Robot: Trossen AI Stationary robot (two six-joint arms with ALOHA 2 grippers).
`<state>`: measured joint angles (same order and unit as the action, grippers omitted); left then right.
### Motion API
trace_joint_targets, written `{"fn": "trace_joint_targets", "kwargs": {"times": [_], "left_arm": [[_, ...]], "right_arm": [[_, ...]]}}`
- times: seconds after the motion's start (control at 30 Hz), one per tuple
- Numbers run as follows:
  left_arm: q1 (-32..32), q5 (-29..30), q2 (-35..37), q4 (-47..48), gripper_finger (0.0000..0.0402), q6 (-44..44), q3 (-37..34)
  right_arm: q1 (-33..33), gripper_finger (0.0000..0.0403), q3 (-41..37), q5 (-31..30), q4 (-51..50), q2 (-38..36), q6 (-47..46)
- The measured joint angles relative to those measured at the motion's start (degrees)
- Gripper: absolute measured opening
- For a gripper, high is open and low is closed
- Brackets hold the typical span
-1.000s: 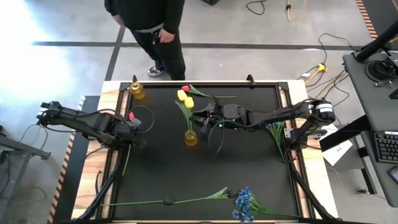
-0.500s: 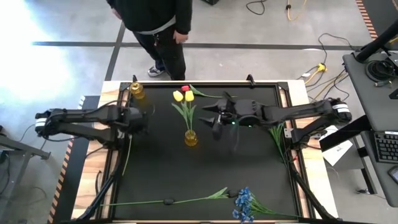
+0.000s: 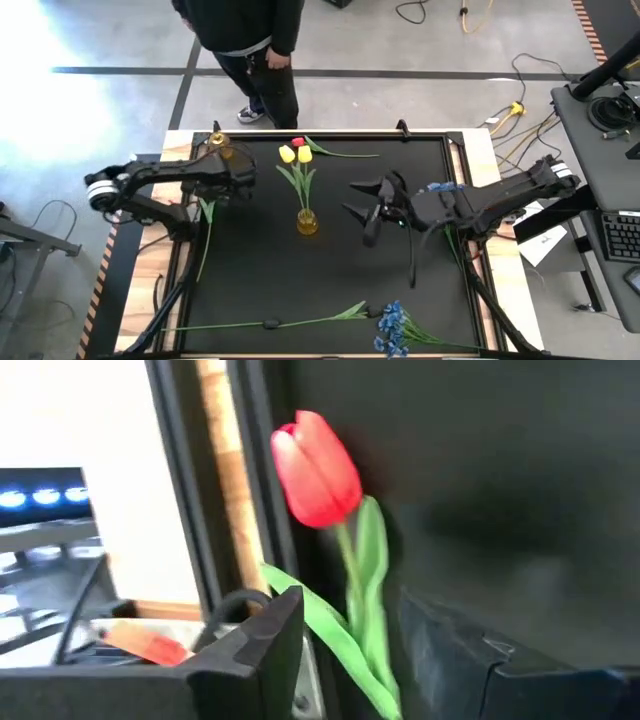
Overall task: Sort flowers into vase by color
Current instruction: Put the bottom red tulip into the yellow vase
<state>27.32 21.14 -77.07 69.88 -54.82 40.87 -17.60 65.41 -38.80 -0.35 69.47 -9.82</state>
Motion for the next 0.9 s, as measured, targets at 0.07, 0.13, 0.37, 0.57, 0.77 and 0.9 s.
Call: {"fn": "trace_joint_targets", "kwargs": {"times": [0.07,0.13,0.37,0.57,0.77,0.9], "left_arm": [[0.1,1.0,-2.5,-0.4,0.0141,-0.9,-1.0],[0.1,2.2,-4.7,-1.0,0.0135,-2.2,-1.8],[0.1,1.3,-8.7,-7.7,0.0117,-2.6,-4.3],[0.3,1.3,-10.1,-11.8,0.0109,-3.4,-6.5],[0.3,0.7,-11.4,-15.0,0.0087,-3.5,-8.5],[0.2,0.9,-10.0,-13.5,0.0039,-3.0,-7.6]], "right_arm": [[-1.9,0.0247,0.0,-2.6,0.0,0.0,0.0],[-3.7,0.0247,0.0,-4.8,0.0,0.0,0.0],[-6.4,0.0247,0.0,-9.3,-2.2,0.0,-0.3],[-6.4,0.0247,0.0,-9.4,-4.9,0.0,-2.2],[-6.4,0.0247,0.0,-9.4,-5.4,0.0,-2.3],[-6.4,0.0247,0.0,-9.4,-5.4,0.0,-1.9]]}}
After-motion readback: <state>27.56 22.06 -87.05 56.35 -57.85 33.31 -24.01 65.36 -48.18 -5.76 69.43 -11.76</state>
